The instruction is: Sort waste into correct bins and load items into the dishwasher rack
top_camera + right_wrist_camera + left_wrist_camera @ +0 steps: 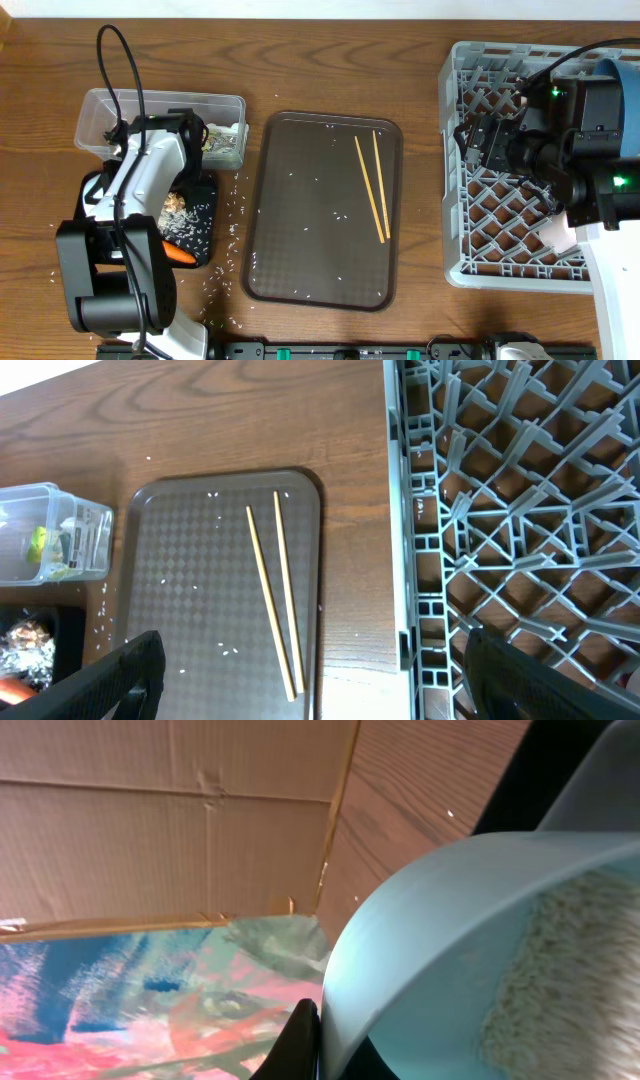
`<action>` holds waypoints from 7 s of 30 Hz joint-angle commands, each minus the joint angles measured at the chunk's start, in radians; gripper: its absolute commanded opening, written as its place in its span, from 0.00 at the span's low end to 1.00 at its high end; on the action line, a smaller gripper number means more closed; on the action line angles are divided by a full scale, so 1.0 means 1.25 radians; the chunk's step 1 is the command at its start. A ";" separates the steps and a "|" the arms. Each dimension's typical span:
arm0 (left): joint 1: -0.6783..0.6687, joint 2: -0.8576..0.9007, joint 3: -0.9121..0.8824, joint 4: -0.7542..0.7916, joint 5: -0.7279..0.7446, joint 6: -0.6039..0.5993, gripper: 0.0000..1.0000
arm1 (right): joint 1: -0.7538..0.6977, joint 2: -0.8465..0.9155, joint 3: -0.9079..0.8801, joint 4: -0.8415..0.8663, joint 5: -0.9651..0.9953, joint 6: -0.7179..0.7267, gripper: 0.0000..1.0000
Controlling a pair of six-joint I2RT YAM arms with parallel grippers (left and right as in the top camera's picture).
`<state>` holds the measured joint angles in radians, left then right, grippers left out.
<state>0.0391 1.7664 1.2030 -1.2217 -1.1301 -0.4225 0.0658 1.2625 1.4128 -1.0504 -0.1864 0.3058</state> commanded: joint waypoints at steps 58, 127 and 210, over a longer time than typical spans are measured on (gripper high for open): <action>-0.057 0.007 0.004 0.005 -0.079 0.111 0.06 | -0.016 0.003 0.009 0.005 0.002 -0.018 0.90; -0.522 -0.490 0.099 0.247 0.911 0.118 0.06 | 0.439 0.152 0.008 0.102 -0.098 -0.023 0.39; -0.521 -0.496 0.099 0.185 0.874 0.155 0.98 | 0.169 0.471 0.009 -0.127 0.879 0.266 0.01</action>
<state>-0.6136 1.1473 1.3155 -0.9878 -0.0296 -0.2379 0.2558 1.8259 1.4258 -1.1904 0.9371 0.6373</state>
